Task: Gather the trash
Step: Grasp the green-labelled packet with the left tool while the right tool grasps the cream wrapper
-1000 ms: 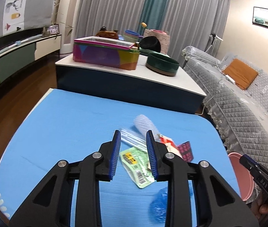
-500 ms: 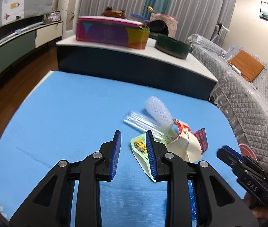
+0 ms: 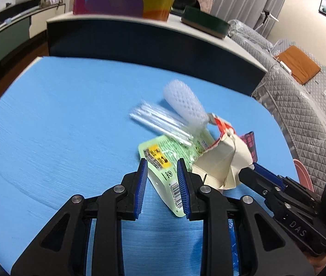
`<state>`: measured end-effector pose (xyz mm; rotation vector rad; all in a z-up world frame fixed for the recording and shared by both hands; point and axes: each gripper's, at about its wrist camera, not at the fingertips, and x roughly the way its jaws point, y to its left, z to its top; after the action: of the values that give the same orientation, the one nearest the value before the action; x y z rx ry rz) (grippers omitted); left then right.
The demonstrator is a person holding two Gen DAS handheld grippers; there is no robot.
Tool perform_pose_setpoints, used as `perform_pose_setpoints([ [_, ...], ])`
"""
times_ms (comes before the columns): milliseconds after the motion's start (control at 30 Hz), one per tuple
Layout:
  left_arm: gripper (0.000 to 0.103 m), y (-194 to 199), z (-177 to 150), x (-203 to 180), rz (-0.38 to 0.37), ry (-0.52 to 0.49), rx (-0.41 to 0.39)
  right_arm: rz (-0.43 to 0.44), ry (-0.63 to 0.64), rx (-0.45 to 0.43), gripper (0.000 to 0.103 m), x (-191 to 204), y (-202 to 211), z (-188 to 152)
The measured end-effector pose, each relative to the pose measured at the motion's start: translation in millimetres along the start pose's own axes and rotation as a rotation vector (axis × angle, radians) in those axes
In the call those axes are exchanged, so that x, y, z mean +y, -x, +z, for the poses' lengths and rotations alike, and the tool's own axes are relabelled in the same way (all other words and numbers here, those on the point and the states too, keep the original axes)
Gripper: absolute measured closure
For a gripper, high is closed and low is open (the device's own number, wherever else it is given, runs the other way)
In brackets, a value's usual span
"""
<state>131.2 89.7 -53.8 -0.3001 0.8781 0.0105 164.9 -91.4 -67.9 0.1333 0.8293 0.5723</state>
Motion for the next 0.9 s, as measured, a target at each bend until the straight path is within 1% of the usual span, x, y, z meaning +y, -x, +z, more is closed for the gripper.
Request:
perform_pose_setpoints([
  [67, 0.077, -5, -2, 0, -0.001, 0.011, 0.019, 0.01, 0.007, 0.001, 0.08, 1, -1, 1],
  [100, 0.077, -7, -3, -1, -0.001, 0.013, 0.026, 0.014, 0.012, 0.001, 0.085, 1, -1, 1],
  [167, 0.077, -11, -4, -2, -0.001, 0.01, 0.041, 0.021, 0.025, 0.003, 0.09, 3, 0, 0],
  [267, 0.077, -17, -9, -7, 0.007, 0.001, 0.063, 0.027, 0.047, 0.002, 0.096, 7, 1, -1],
  [333, 0.079, -18, -10, -10, 0.019, -0.008, 0.061, 0.027, 0.058, -0.002, 0.097, 9, 3, 0],
  [400, 0.086, -17, -9, -14, 0.025, -0.02, 0.057, 0.028, 0.064, -0.008, 0.099, 10, 6, 0],
  [433, 0.087, -18, -8, -15, 0.025, -0.022, 0.056, 0.027, 0.065, -0.01, 0.099, 9, 6, 0],
  [500, 0.094, -15, -6, -17, 0.029, -0.027, 0.043, 0.026, 0.062, -0.015, 0.1, 8, 9, 0],
  [567, 0.096, -12, -4, -17, 0.034, -0.036, 0.026, 0.026, 0.061, -0.023, 0.101, 8, 11, 0],
  [900, 0.101, 28, 6, -11, 0.063, -0.056, -0.091, 0.005, 0.085, -0.078, 0.102, 15, 33, 4],
])
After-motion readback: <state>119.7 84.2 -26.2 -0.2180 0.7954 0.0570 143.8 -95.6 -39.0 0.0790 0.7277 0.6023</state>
